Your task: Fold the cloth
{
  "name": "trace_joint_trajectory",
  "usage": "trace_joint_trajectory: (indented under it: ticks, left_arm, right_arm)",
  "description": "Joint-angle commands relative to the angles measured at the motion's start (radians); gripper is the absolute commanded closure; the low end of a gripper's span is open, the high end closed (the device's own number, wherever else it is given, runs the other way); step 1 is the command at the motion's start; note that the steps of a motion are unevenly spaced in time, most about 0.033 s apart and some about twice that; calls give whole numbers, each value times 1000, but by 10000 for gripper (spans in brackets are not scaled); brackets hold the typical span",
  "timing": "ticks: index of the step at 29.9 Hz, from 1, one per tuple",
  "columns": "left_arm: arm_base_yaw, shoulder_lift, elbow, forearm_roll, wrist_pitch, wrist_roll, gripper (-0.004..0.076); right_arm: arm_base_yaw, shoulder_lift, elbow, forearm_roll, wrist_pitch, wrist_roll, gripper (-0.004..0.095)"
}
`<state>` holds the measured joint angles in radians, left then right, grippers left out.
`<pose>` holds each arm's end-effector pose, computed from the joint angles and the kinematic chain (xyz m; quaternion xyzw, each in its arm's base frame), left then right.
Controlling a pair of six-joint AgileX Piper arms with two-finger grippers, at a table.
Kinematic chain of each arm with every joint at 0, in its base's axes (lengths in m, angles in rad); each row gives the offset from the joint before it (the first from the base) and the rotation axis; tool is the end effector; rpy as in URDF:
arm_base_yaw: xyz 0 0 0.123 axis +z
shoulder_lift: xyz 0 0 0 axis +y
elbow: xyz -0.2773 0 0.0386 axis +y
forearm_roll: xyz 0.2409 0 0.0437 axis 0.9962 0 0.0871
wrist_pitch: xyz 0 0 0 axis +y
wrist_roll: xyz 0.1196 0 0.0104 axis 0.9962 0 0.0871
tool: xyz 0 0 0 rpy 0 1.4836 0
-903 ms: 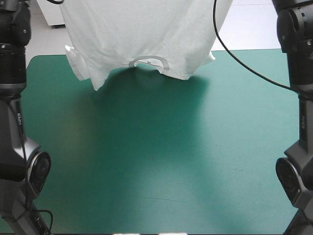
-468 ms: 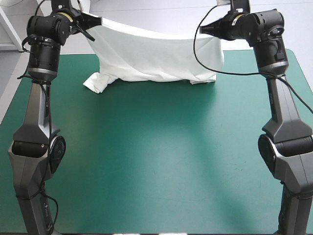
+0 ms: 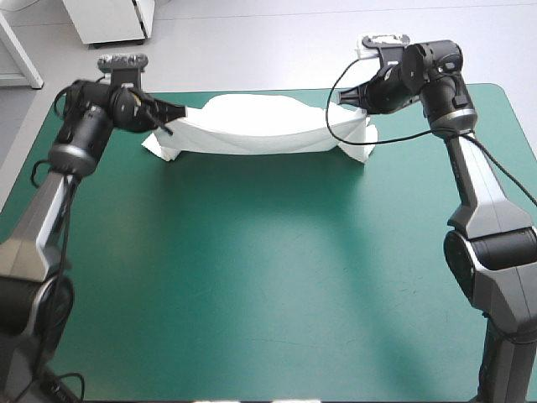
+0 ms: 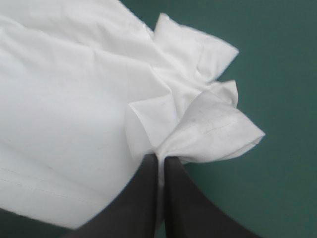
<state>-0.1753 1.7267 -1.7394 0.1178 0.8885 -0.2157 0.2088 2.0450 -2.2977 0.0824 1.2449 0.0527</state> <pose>0.4017 -0.0600 0.3531 -0.0017 0.9230 -0.0186 0.3842 0.4454 0.1039 0.3605 -0.0739 0.9414 0.0834 0.3183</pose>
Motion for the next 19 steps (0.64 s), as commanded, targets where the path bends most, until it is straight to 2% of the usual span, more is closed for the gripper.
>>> trace_joint_trajectory:
  ticks: [1, 3, 5, 10, 14, 19]
  left_arm:
    - [-4, -252, 331, -11, -256, -21, 733]
    - [-4, -344, 489, -34, -347, -28, 733]
    - [-4, -426, 603, -42, -369, -31, 733]
    - [-6, -560, 833, -97, -276, -44, 733]
    - [-6, -669, 953, -155, -248, -40, 733]
    - [-6, -820, 1056, -216, -41, -11, 733]
  right_arm:
    - [-2, -135, 131, 12, -90, -24, 923]
    - [9, -185, 271, 27, -129, -26, 923]
    - [22, -251, 427, 26, -184, -28, 923]
    - [46, -514, 955, 26, -384, 25, 923]
    - [46, -726, 1310, 107, -518, 37, 923]
    - [46, -962, 1547, 109, -464, 82, 923]
